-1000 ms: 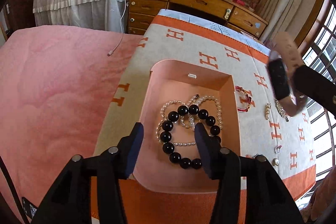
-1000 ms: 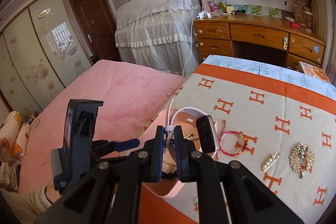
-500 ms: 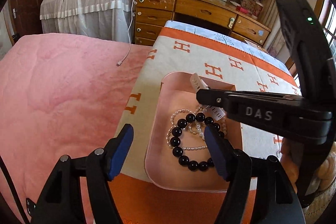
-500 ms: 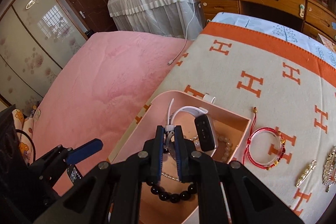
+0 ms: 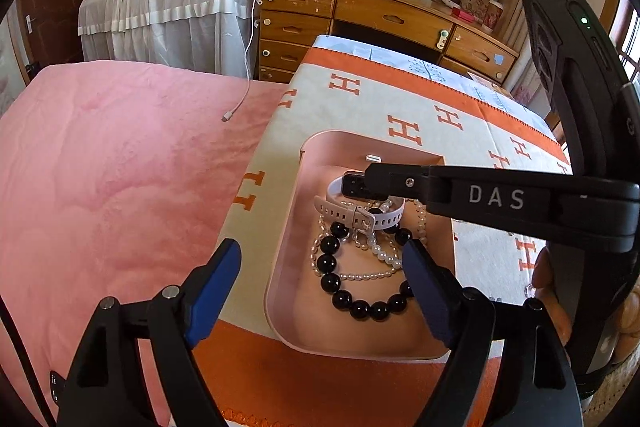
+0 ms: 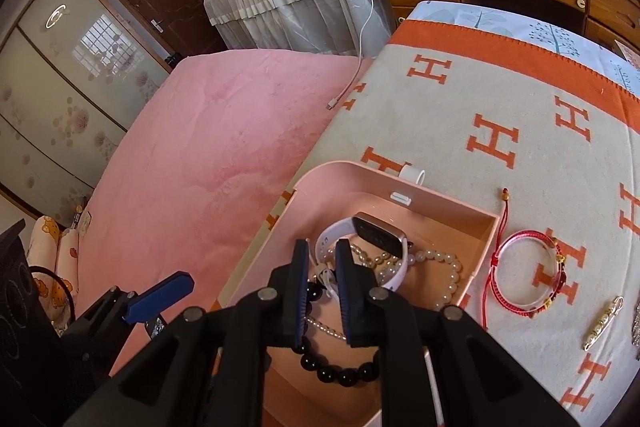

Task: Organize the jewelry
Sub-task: 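Lower the white watch into the pink box and open the right tool, then move the left tool to the red string bracelet while the right tool approaches the gold brooch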

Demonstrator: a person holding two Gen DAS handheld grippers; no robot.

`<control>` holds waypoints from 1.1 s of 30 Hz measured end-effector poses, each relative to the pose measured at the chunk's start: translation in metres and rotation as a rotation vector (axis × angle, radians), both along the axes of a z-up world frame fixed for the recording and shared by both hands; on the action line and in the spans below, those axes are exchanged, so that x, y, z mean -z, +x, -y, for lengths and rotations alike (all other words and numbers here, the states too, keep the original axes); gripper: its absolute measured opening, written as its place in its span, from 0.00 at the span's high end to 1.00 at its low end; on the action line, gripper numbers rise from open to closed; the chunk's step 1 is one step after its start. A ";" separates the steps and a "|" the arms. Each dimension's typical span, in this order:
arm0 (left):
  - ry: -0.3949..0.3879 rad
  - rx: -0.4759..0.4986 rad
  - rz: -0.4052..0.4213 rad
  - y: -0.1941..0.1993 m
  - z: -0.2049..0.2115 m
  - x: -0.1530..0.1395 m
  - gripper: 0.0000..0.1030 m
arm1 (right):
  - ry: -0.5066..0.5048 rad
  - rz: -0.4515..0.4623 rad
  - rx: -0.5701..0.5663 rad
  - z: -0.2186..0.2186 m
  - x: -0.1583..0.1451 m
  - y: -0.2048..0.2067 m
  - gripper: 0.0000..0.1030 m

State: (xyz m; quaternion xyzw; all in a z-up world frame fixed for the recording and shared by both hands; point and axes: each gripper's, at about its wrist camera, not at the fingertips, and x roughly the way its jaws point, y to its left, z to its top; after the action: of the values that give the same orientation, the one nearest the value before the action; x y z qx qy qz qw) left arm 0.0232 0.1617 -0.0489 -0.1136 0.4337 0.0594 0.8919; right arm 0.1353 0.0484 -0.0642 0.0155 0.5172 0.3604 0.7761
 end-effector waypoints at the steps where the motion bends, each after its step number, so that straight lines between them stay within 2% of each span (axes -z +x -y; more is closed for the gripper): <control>1: 0.004 0.004 0.001 0.000 0.002 0.000 0.21 | 0.009 0.001 0.004 0.004 -0.002 -0.001 0.87; 11: 0.051 0.051 -0.009 -0.002 0.029 0.000 0.20 | 0.108 -0.009 0.078 0.054 -0.011 -0.010 0.86; 21: 0.112 0.120 -0.003 -0.004 0.066 -0.003 0.19 | 0.127 0.003 0.167 0.113 -0.008 -0.030 0.86; 33: 0.168 0.221 -0.009 -0.002 0.116 -0.006 0.19 | 0.087 0.065 0.269 0.176 -0.004 -0.051 0.86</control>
State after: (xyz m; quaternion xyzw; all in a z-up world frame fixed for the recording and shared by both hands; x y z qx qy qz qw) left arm 0.0216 0.0455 -0.0427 0.0104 0.4413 -0.0026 0.8973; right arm 0.0841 -0.1274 -0.0606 0.1066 0.4690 0.2755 0.8323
